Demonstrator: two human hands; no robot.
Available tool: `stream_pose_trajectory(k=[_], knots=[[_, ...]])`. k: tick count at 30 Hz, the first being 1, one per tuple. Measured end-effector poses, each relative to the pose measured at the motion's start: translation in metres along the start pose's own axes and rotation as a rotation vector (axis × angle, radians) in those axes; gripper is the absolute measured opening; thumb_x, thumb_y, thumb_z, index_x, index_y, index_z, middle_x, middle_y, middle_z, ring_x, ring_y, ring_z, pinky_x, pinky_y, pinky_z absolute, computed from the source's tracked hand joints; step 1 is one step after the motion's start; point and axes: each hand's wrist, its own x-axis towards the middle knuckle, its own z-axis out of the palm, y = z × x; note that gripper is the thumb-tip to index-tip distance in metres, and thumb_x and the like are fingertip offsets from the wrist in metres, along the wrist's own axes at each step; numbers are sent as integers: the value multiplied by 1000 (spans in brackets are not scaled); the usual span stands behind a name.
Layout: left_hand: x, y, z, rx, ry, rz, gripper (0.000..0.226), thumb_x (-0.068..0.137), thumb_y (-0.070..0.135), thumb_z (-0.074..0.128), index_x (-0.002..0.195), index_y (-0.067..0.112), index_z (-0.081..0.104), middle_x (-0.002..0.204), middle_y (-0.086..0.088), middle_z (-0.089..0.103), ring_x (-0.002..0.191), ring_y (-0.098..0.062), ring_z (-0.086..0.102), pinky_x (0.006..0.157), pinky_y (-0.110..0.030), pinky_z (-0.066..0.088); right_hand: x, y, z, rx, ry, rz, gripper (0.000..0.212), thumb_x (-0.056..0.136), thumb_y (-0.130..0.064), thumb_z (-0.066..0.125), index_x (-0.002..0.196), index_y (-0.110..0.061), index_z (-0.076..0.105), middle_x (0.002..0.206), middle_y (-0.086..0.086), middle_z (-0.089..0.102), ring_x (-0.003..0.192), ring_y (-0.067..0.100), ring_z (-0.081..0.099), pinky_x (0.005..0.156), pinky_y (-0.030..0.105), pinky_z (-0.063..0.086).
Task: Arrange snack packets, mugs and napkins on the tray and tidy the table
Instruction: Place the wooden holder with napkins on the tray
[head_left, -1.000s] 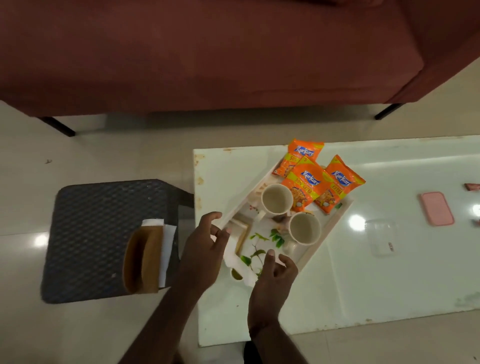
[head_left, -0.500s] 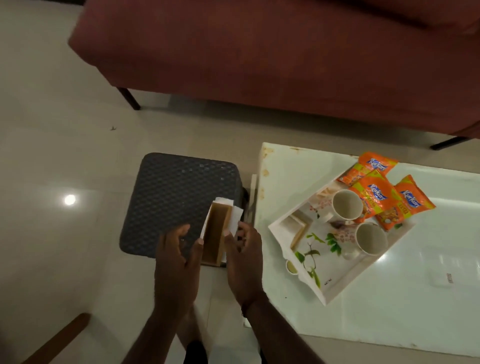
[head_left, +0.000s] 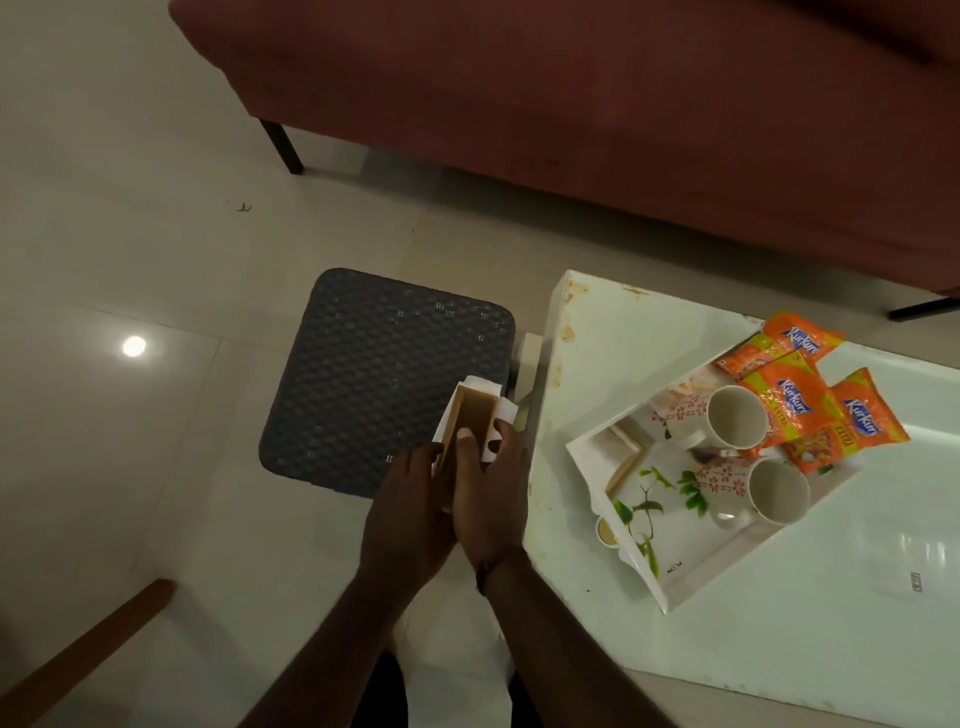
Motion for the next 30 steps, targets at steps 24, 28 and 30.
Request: stream_pose_trajectory(k=[24, 28, 30], knots=[[8, 8, 7, -97, 139, -107, 62, 79, 41, 71, 133, 18, 51, 129, -1, 58, 121, -13, 53, 98, -33, 47, 81, -9, -118, -457, -402, -686, 41, 95, -12, 60, 136, -17, 55, 139, 2, 57, 128, 16, 52, 111, 24, 35], [22, 22, 16, -74, 57, 95, 63, 81, 31, 74, 136, 16, 49, 137, -3, 55, 127, -3, 42, 106, -18, 32, 52, 33, -149, -305, -205, -587, 38, 93, -16, 65, 129, -22, 56, 131, -8, 57, 116, 3, 54, 101, 28, 49], [33, 35, 26, -106, 5, 192, 59, 84, 32, 69, 137, 13, 49, 139, -3, 56, 129, 1, 41, 110, -11, 29, 39, 56, -162, -283, -100, -487, 41, 91, -22, 68, 129, -24, 55, 131, -10, 55, 113, 3, 56, 96, 27, 53]])
